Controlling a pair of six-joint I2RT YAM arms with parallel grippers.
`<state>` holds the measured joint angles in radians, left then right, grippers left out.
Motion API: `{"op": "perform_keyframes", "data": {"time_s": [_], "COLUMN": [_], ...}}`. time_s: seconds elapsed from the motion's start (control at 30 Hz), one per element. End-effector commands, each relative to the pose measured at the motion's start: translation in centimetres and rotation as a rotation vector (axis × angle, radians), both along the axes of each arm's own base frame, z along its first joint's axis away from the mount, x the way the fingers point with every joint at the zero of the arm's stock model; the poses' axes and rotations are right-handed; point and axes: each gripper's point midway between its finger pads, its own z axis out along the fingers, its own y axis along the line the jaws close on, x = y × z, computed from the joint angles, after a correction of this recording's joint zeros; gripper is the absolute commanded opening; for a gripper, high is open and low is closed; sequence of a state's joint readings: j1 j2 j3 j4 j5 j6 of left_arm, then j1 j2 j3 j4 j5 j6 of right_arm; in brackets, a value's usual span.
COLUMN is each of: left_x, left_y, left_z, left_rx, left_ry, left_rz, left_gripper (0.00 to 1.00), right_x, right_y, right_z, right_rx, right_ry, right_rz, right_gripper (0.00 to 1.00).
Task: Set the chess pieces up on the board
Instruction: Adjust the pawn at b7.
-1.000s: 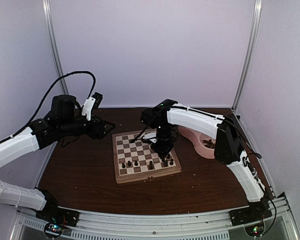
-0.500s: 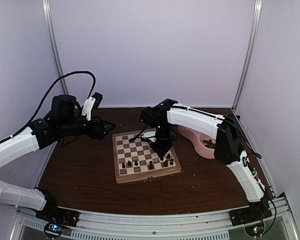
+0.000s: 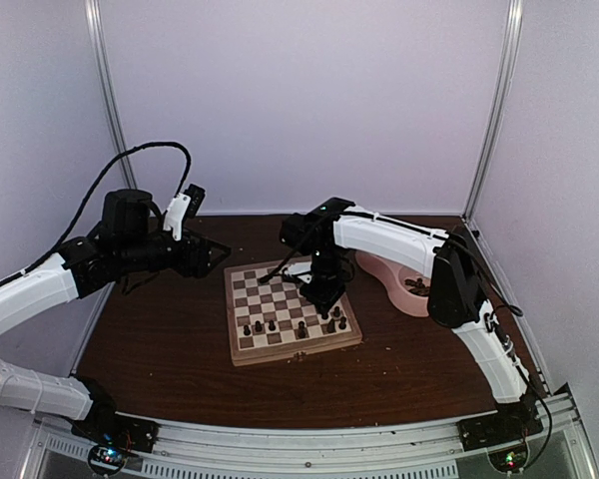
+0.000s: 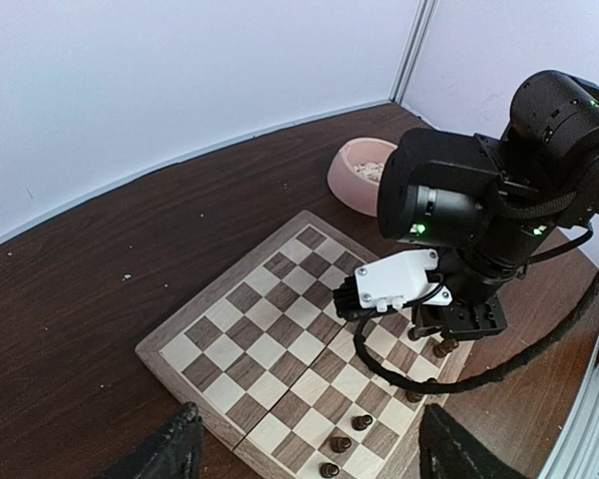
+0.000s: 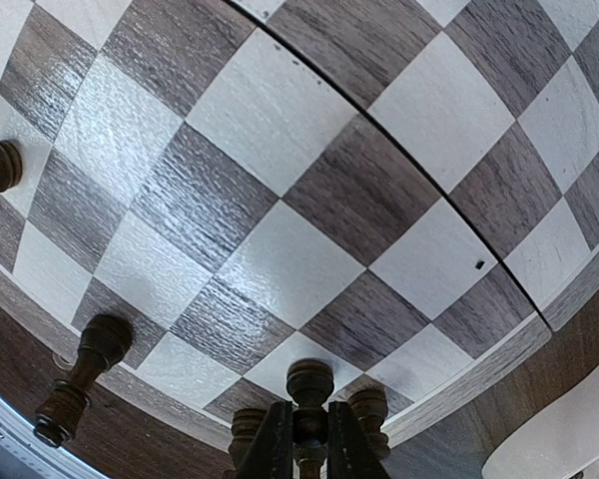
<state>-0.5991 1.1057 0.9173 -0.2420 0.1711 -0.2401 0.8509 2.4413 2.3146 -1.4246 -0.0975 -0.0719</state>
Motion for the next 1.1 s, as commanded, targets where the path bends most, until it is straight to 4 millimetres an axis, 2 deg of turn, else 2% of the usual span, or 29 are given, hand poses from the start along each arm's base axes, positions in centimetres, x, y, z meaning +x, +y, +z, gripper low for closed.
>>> {"op": "perform_keyframes", "data": {"time_s": [0.0,0.07,0.13,0.33,0.47,0.57,0.63,0.7,0.73,0.77,0.87,0.97,1.07], "left_x": [0.3,0.3,0.2,0.2,0.1,0.1,0.2,0.1,0.1,0.0,-0.2,-0.6,-1.2], "left_y": [-0.1,-0.1,-0.1,0.0,0.2,0.3,0.5,0.7,0.8,0.9,1.6,2.6,4.0], "left_z": [0.5,0.4,0.4,0.7,1.1,1.2,1.2,1.0,0.8,0.5,-0.6,-2.1,-3.6], "left_rx": [-0.002,-0.001,-0.001,-0.004,-0.004,0.005,0.014,0.025,0.031,0.037,0.07,0.122,0.173], "left_ry": [-0.028,-0.027,-0.027,-0.033,-0.037,-0.032,-0.027,-0.011,-0.002,0.01,0.049,0.092,0.127], "left_rz": [0.001,0.002,0.001,0.0,0.006,0.013,0.02,0.03,0.032,0.038,0.062,0.093,0.136], "left_gripper": [0.74,0.74,0.74,0.74,0.75,0.75,0.75,0.75,0.75,0.75,0.77,0.79,0.85], "right_x": [0.4,0.4,0.5,0.9,2.0,3.2,4.3,5.4,6.0,6.1,7.4,7.9,8.2], "right_y": [-0.2,-0.1,-0.1,0.5,1.6,2.6,2.5,1.2,0.7,-0.3,-4.3,-8.8,-13.1], "right_z": [0.0,0.0,0.1,1.3,5.0,9.1,12.3,14.6,16.5,17.0,20.2,21.2,20.1], "right_rx": [-0.014,-0.007,-0.005,0.036,0.133,0.242,0.307,0.334,0.374,0.391,0.508,0.583,0.542], "right_ry": [-0.014,-0.014,-0.017,-0.046,-0.136,-0.254,-0.374,-0.505,-0.578,-0.629,-0.777,-0.836,-0.841], "right_rz": [-0.009,-0.011,-0.012,-0.014,-0.019,-0.022,-0.037,-0.076,-0.1,-0.129,-0.259,-0.395,-0.496], "right_gripper": [0.12,0.16,0.26,0.33,0.34,0.35,0.35,0.34,0.34,0.34,0.34,0.38,0.37]}}
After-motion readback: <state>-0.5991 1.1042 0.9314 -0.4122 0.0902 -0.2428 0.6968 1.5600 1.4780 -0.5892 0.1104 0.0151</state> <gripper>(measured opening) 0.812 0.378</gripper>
